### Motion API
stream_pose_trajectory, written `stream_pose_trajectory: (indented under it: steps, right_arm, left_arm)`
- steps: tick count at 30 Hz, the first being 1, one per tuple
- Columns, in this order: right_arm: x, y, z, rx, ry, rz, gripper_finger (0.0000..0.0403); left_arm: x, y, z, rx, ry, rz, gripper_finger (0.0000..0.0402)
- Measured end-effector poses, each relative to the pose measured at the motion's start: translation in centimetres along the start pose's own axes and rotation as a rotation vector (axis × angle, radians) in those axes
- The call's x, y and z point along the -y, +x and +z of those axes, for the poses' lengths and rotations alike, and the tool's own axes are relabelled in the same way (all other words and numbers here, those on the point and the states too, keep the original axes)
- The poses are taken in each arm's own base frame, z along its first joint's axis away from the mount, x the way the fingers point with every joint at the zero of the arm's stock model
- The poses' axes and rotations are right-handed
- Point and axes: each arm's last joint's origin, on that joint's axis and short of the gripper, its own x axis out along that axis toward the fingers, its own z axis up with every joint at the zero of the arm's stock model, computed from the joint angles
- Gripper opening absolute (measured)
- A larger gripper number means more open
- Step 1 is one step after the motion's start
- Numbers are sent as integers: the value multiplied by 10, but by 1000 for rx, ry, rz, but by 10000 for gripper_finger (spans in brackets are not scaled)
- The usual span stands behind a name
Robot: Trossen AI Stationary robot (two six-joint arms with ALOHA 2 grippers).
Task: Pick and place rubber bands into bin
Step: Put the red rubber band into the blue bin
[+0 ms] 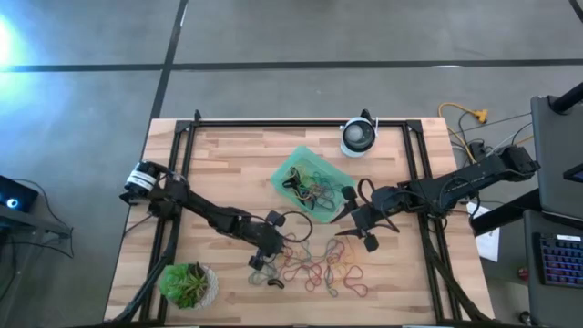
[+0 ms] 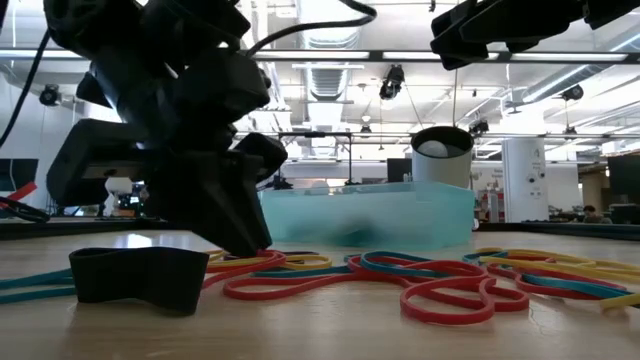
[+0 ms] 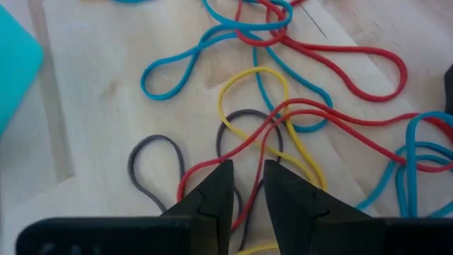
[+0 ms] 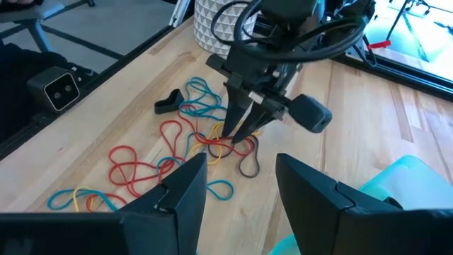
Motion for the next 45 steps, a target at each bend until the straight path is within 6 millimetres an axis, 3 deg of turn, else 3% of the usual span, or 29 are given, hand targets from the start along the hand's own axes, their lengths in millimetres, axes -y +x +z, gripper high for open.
stream_pose_trajectory:
  steps: [17,28,34,45]
  right_arm:
    - [0,0,0,-1,0,1,164]
    - [0,0,0,-3,7,1,164]
    - [0,0,-1,-8,8,2,164]
    - [0,0,-1,-9,8,2,164]
  left_arm:
    - [-8,0,-2,3,-74,-25,66]
    - [-21,20,-12,-1,-171,-106,55]
    - [-22,15,-8,15,-165,-115,5]
    - [-21,2,-2,14,-159,-99,0]
